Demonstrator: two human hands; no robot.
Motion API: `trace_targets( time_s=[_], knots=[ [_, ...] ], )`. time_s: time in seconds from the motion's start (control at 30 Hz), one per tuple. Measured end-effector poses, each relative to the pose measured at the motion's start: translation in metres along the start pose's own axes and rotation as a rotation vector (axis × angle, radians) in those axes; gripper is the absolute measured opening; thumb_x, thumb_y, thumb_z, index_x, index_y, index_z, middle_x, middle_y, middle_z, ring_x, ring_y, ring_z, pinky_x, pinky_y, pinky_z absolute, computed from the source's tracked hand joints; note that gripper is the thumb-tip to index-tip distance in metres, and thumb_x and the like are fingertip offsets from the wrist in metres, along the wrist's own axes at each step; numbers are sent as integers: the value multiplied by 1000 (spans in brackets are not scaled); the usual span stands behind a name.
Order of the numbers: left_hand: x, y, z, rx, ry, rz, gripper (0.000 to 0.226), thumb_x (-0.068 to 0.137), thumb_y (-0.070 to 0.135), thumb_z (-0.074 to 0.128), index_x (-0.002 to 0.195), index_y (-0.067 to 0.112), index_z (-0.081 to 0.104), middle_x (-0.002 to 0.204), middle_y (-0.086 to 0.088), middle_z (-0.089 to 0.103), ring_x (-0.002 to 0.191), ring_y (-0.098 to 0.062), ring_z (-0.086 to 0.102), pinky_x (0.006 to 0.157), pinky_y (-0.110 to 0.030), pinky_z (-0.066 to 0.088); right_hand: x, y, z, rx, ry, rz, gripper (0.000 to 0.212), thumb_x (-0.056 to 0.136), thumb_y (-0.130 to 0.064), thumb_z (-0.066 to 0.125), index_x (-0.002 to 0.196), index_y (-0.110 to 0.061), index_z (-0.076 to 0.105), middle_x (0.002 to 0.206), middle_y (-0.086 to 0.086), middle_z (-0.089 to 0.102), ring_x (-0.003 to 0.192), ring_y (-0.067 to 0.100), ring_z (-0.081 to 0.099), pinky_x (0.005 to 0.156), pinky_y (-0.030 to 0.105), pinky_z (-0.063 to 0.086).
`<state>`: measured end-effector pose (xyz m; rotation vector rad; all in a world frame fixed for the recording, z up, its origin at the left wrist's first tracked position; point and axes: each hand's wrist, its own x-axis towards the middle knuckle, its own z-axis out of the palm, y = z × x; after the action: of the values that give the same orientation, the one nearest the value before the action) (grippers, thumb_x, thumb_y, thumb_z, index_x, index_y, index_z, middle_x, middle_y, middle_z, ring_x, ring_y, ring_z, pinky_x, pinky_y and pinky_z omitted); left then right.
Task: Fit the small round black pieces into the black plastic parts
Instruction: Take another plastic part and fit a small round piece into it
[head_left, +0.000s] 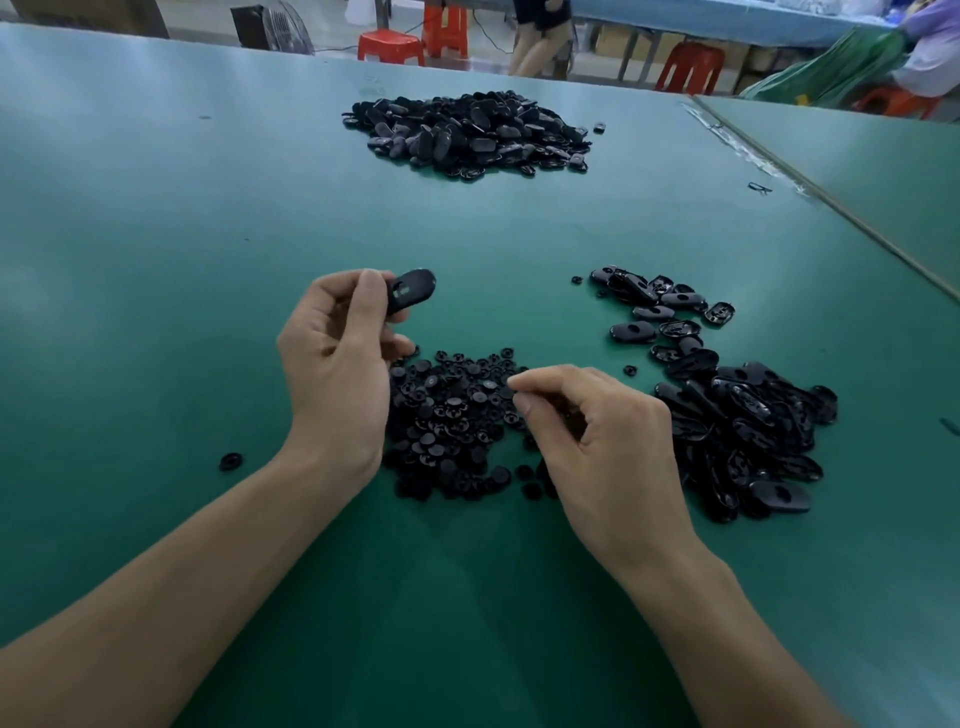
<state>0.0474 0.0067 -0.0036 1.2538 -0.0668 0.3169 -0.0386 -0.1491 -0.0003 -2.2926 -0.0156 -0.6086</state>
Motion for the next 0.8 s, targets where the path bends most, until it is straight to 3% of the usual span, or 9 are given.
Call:
trace_targets(
  time_s=[0.07, 0.13, 0.2, 0.27, 0.4, 0.57, 0.67, 0.8],
  knots=[
    [-2, 0, -1, 191, -56, 142, 15, 103, 19, 54, 90, 24, 63, 72, 10, 64, 55, -6, 56, 54, -21, 48, 1, 0, 0, 60, 8, 26, 12, 93, -16, 69, 99, -24, 76, 88, -14, 69, 85, 1, 63, 75, 6, 44],
    [-7, -2, 0, 365, -132, 252, 13, 100, 26, 57, 90, 31, 62, 74, 7, 66, 57, -13, 58, 52, -31, 51, 2, -1, -1, 142, 27, 62, 11, 92, -16, 69, 96, -24, 75, 85, -14, 68, 82, 5, 64, 72, 10, 46],
    [-12, -4, 1, 443, -201, 274, 11, 98, 30, 59, 88, 34, 63, 75, 6, 67, 63, -21, 63, 60, -43, 56, 2, -2, -1, 220, 57, 77, 12, 92, -16, 69, 96, -25, 76, 81, -13, 68, 75, 7, 64, 67, 14, 47],
    [-15, -4, 2, 466, -243, 280, 9, 96, 32, 61, 88, 34, 63, 78, 9, 68, 69, -20, 66, 66, -46, 57, 2, -3, -2, 293, 85, 75, 16, 93, -15, 68, 100, -27, 76, 80, -14, 68, 70, 6, 62, 65, 17, 47],
    [-19, -3, 4, 469, -340, 268, 7, 94, 32, 63, 88, 35, 63, 83, 17, 68, 74, -9, 65, 71, -42, 58, 3, -8, -1, 411, 71, 102, 22, 92, -12, 70, 107, -27, 75, 86, -13, 74, 81, 7, 70, 75, 25, 56],
    [-21, -1, 5, 408, -400, 250, 8, 93, 28, 63, 88, 34, 64, 98, 17, 73, 86, -4, 69, 73, -21, 54, 3, -9, 0, 423, 86, 104, 16, 88, -9, 73, 89, -25, 73, 79, -12, 73, 76, 11, 71, 71, 23, 56],
    [-24, -1, 6, 394, -425, 245, 10, 93, 26, 64, 87, 34, 64, 87, 13, 73, 78, -10, 69, 74, -28, 56, 3, -9, 0, 410, 94, 95, 16, 88, -10, 73, 88, -26, 74, 78, -13, 72, 73, 9, 69, 68, 19, 53],
    [-26, -1, 7, 343, -459, 236, 10, 91, 23, 65, 93, 33, 68, 87, 17, 73, 79, -4, 70, 76, -18, 54, 4, -8, 1, 383, 122, 97, 17, 88, -10, 72, 86, -27, 74, 76, -14, 72, 69, 7, 68, 66, 21, 54]
  ],
)
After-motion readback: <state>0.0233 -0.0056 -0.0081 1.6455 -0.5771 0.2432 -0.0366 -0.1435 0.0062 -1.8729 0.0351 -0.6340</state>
